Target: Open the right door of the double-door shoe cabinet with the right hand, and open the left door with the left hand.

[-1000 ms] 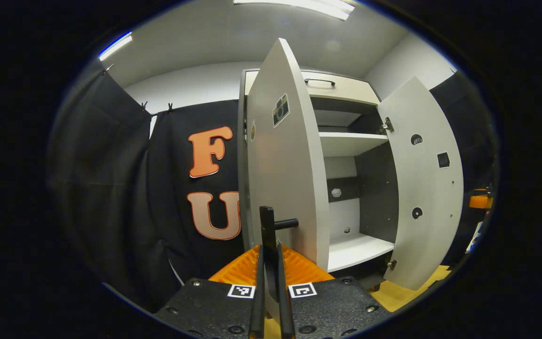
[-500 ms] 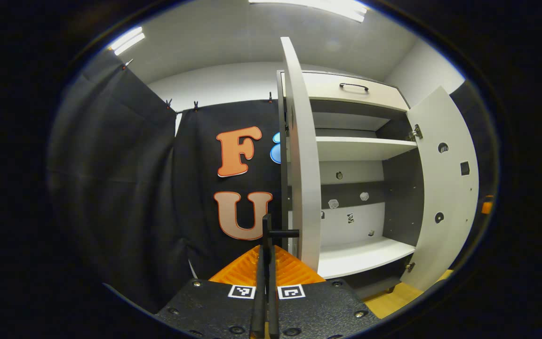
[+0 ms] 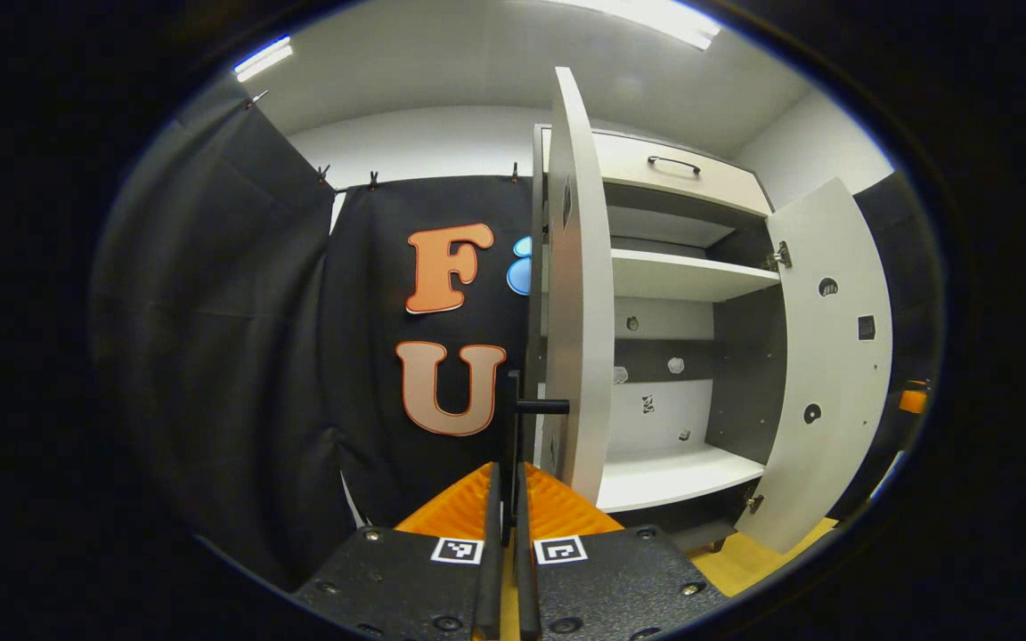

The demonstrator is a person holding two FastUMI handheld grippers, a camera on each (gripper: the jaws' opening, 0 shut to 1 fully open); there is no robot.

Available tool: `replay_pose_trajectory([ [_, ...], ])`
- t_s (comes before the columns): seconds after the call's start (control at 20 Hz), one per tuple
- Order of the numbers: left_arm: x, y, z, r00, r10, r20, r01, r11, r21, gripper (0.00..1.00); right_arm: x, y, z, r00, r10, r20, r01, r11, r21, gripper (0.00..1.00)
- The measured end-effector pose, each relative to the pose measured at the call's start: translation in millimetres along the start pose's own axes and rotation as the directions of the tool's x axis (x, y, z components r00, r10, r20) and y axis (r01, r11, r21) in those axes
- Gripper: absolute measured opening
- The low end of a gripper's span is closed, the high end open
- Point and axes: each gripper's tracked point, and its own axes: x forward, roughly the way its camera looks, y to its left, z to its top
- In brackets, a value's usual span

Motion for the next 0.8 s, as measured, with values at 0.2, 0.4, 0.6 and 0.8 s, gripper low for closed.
replay_pose_trajectory([
  [0.2, -29, -24, 3, 1.0, -0.029, -0.004, 0.029, 1.0, -0.012, 0.06, 1, 8, -1, 1.0, 0.026, 0.003, -0.026, 1.0, -0.01, 0.98],
  [0.4, -40, -64, 14, 0.994, -0.109, 0.026, 0.11, 0.993, -0.029, 0.06, 4, 16, -7, 0.999, 0.053, -0.003, -0.053, 0.999, 0.009, 1.0],
  [0.6, -35, -75, 6, 0.994, -0.113, 0.007, 0.113, 0.992, -0.054, 0.34, 7, 17, -12, 0.999, 0.052, -0.017, -0.052, 0.999, 0.014, 0.93],
  [0.8, -32, -60, -1, 0.998, -0.062, 0.008, 0.062, 0.997, -0.044, 0.8, 8, 13, -7, 0.999, 0.035, -0.009, -0.035, 0.999, -0.006, 0.93],
])
